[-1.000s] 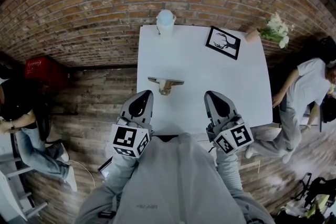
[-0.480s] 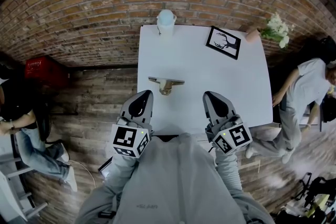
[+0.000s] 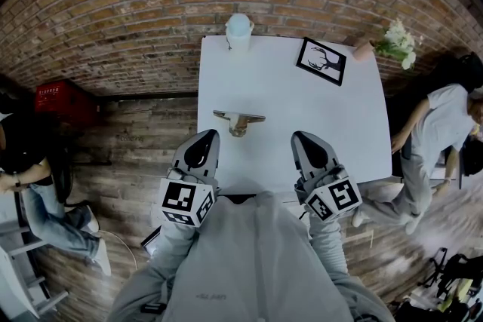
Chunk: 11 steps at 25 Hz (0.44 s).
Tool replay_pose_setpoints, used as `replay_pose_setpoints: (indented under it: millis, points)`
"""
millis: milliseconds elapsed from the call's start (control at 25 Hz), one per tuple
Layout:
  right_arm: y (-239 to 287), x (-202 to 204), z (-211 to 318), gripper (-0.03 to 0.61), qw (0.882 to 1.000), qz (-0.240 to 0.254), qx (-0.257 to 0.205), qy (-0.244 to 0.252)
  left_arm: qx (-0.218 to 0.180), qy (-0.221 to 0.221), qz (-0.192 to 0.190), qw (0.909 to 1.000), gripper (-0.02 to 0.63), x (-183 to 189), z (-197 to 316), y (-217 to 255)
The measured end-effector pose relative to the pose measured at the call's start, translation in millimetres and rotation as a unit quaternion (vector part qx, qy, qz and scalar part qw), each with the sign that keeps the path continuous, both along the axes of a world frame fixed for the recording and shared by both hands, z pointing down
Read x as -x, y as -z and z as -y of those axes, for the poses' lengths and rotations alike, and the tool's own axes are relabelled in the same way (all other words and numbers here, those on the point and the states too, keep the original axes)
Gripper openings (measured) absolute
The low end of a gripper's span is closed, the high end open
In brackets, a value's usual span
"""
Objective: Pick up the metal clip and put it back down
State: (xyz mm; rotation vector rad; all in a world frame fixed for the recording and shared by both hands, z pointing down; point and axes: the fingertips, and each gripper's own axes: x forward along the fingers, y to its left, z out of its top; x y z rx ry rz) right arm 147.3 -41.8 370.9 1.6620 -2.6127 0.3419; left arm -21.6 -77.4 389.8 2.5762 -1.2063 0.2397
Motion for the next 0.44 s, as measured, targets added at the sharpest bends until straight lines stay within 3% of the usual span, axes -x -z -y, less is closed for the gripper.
replay_pose_setpoints:
  millis: [440]
  points:
    - [-1.4,2.6,3.4,0.021,1.0,0.001,0.001,0.001,0.001,0.0,0.0,1.0,0.028,1.9,2.9,-1.4]
